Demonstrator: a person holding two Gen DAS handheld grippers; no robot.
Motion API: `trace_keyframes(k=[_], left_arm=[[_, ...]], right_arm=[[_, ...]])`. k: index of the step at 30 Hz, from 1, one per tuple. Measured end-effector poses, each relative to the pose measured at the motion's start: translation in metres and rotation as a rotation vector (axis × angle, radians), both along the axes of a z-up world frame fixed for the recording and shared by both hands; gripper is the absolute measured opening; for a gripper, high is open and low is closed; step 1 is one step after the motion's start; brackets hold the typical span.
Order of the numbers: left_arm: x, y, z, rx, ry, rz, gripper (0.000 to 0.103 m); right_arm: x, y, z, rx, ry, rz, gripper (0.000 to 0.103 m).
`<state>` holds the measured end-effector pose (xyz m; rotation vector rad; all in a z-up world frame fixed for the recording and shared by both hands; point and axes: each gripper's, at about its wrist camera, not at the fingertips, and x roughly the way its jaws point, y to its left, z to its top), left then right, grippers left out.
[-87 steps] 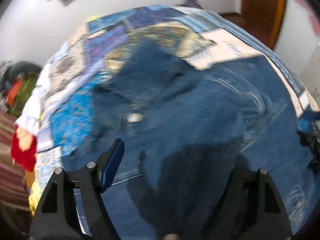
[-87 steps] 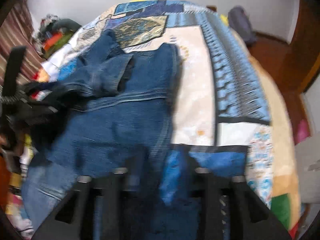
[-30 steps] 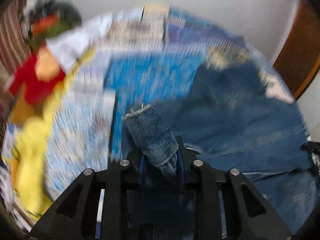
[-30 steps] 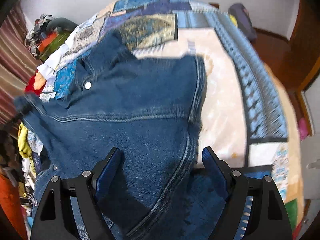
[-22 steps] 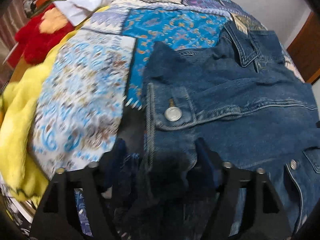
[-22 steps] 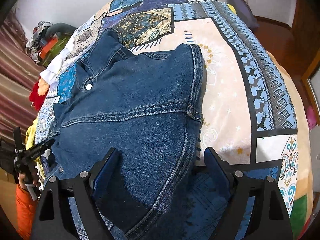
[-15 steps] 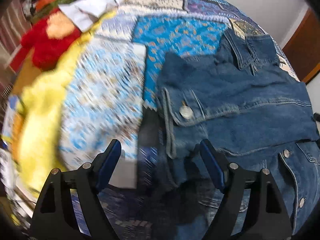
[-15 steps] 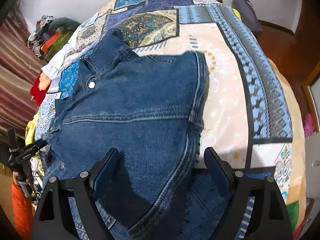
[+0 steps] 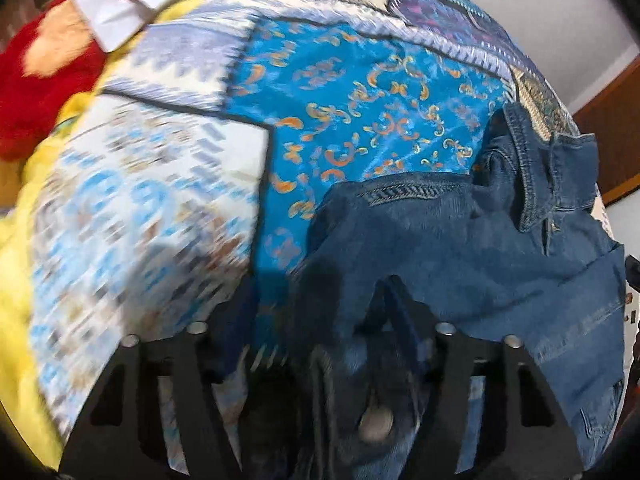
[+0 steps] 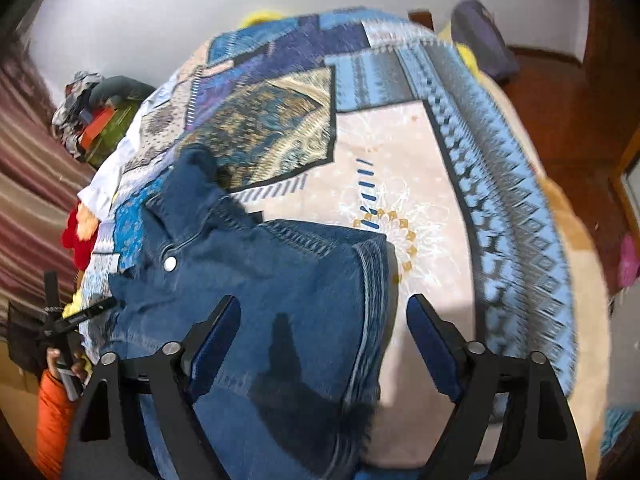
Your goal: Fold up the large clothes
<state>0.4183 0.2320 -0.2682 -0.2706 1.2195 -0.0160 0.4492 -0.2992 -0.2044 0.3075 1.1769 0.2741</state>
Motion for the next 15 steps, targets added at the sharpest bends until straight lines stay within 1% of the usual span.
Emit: trace_keyframes(k=[1, 3, 4, 5, 6, 7, 8, 9, 10, 11, 12, 15], left_arm=[[0.007, -0.004, -0.003, 0.008, 0.002, -0.002, 0.054], [0.014, -0.009, -0.007, 0.015, 0.000, -0.003, 0.039], [0.017, -0.012, -0.008, 0.031, -0.004, -0.002, 0.033], [0.019, -0.014, -0.008, 0.039, -0.009, -0.004, 0.023], [0.020, -0.018, -0.007, 0.050, -0.019, -0.005, 0.018], [0.020, -0.024, -0.004, 0.083, -0.034, 0.000, 0.016], [0.018, -0.031, 0.002, 0.122, -0.053, -0.004, 0.010], [0.016, -0.037, 0.009, 0.166, -0.080, -0.014, 0.009], [0.010, -0.045, 0.021, 0.229, -0.128, -0.024, 0.009], [0.007, -0.048, 0.030, 0.260, -0.163, -0.028, 0.009], [0.002, -0.048, 0.041, 0.276, -0.197, -0.026, 0.009], [-0.007, -0.038, 0.072, 0.276, -0.262, 0.002, 0.009]], right_arm=[[0.006, 0.000, -0.009, 0.020, 0.025, -0.006, 0.066], [0.010, 0.001, -0.015, 0.037, 0.019, -0.020, 0.052], [0.011, 0.004, -0.015, 0.036, 0.008, -0.017, 0.047], [0.011, 0.007, -0.016, 0.027, 0.006, -0.010, 0.035], [0.011, 0.009, -0.016, 0.014, 0.001, -0.004, 0.025], [0.011, 0.013, -0.015, 0.004, -0.014, 0.007, 0.021], [0.012, 0.015, -0.014, -0.003, -0.025, 0.019, 0.016], [0.012, 0.019, -0.010, -0.020, -0.043, 0.031, 0.014], [0.013, 0.022, -0.004, -0.031, -0.064, 0.035, 0.013], [0.013, 0.024, 0.002, -0.025, -0.085, 0.033, 0.012], [0.015, 0.027, 0.010, -0.021, -0.110, 0.036, 0.011], [0.024, 0.044, 0.032, -0.062, -0.191, 0.078, 0.011]])
